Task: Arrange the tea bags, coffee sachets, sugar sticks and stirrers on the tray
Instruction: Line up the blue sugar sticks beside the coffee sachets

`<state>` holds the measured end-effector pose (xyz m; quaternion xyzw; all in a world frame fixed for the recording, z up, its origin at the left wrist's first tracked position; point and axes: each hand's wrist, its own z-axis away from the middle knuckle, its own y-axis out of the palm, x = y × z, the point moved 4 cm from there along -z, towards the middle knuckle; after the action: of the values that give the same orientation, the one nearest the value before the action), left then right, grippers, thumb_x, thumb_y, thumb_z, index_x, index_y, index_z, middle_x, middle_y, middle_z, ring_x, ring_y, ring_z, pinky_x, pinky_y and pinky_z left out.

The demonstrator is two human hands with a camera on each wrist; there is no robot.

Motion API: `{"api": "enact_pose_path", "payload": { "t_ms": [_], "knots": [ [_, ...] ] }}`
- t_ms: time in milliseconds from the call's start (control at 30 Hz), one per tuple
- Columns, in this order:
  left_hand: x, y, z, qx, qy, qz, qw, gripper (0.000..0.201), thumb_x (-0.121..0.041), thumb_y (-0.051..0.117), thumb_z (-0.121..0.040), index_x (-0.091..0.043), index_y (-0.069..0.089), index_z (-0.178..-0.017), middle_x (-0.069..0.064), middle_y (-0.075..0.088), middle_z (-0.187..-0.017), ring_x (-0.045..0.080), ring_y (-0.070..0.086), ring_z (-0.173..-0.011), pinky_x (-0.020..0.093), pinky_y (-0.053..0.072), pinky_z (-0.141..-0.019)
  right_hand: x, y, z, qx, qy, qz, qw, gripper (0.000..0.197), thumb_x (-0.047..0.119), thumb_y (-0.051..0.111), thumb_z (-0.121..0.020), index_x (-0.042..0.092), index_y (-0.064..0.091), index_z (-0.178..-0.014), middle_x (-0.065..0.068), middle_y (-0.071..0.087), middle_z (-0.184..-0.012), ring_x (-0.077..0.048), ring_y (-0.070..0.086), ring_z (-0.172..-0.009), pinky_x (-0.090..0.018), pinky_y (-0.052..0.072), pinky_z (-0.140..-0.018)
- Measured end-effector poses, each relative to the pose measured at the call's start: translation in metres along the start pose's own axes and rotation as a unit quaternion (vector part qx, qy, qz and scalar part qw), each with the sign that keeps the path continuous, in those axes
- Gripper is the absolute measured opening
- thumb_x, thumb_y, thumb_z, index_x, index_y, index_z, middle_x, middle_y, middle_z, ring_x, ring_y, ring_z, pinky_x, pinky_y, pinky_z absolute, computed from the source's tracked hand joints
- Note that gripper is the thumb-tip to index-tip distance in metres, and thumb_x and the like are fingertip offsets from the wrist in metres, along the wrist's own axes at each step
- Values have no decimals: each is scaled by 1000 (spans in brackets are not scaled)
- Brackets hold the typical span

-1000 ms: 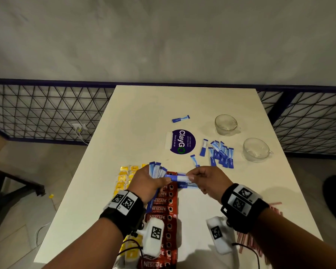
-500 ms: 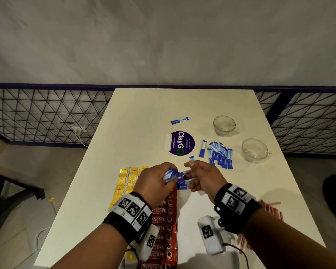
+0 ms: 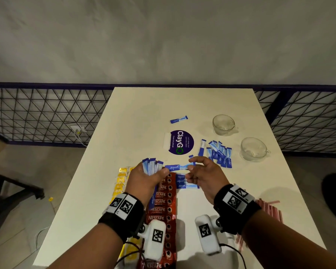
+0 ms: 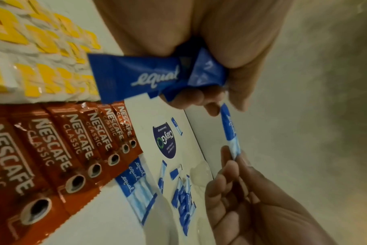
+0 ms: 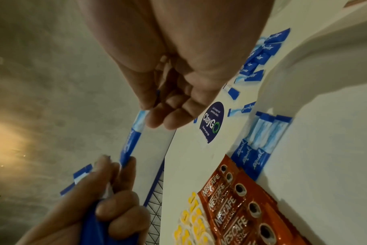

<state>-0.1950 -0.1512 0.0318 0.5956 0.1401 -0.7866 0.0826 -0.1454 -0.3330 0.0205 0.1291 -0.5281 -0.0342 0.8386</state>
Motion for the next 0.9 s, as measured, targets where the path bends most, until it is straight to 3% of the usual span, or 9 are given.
{"api": "enact_pose_path", "payload": {
  "t_ms": [100, 167, 233, 333, 433, 567, 700, 800, 900],
  "knots": [
    [-6, -2, -7, -15, 24, -53, 998, 18, -12, 76, -80, -19, 60, -77, -8, 62, -59, 1, 55, -50, 21, 45, -57, 1, -7, 0, 22, 2, 64, 998, 12, 2, 64, -88, 13, 63, -92, -6, 64, -78, -21, 61, -63, -30, 50, -58],
    [-8, -3, -11, -6, 49, -108, 993, 19, -13, 76, -79, -22, 60, -80, -8, 63, -68, -3, 55, -54, 14, 43, -56, 7, -15, -2, 30, -43, 216, 975, 14, 14, 68, -87, 24, 66, -96, 3, 67, -91, -15, 62, -74, -25, 50, -66],
    [-11, 2, -12, 21, 73, -147, 986, 20, -11, 76, -78, -23, 60, -81, -9, 62, -70, -4, 54, -56, 9, 41, -54, 12, -16, -2, 57, -117, 404, 905, 20, 28, 70, -85, 35, 66, -103, 17, 64, -102, -7, 59, -88, -20, 48, -80],
    [-10, 12, -10, 33, 79, -152, 985, 20, -9, 75, -78, -22, 60, -80, -9, 60, -68, -5, 52, -54, 7, 39, -52, 14, -4, 0, 95, -203, 555, 801, 27, 35, 67, -87, 32, 68, -114, 11, 65, -110, -10, 52, -104, -24, 39, -91],
    [-3, 19, -8, 42, 80, -154, 984, 23, -9, 75, -79, -26, 59, -80, -10, 60, -69, -7, 53, -55, 7, 39, -53, 9, -1, -1, 93, -226, 620, 746, 28, 36, 60, -92, 29, 66, -118, 6, 66, -113, -16, 51, -108, -30, 38, -94],
    [8, 22, -8, 53, 61, -143, 986, 23, -7, 75, -79, -24, 60, -80, -8, 61, -72, -8, 54, -57, 7, 40, -55, -4, 1, 0, 99, -236, 638, 726, 33, 39, 64, -88, 27, 66, -118, 4, 67, -112, -21, 53, -106, -35, 41, -91],
    [15, 21, -7, 61, 38, -140, 987, 26, -8, 76, -79, -27, 58, -77, -12, 60, -68, -3, 55, -55, 7, 38, -51, -15, 3, -4, 96, -264, 689, 668, 23, 34, 64, -86, 25, 69, -106, 1, 70, -96, -26, 59, -94, -38, 43, -81],
    [21, 6, -9, 30, 18, -154, 987, 22, -14, 78, -78, -23, 57, -77, -9, 59, -68, 4, 53, -57, 11, 39, -52, -24, -2, -13, 106, -205, 751, 619, 27, 33, 54, -90, 25, 63, -114, -1, 65, -105, -28, 56, -101, -34, 38, -84],
    [23, -11, -11, 9, 1, -137, 991, 22, -15, 78, -79, -23, 58, -78, -9, 58, -62, 0, 51, -48, 19, 41, -53, -36, -9, -21, 130, -115, 814, 554, 31, 29, 44, -94, 29, 57, -122, 0, 58, -117, -25, 51, -111, -33, 35, -90]
  ]
}}
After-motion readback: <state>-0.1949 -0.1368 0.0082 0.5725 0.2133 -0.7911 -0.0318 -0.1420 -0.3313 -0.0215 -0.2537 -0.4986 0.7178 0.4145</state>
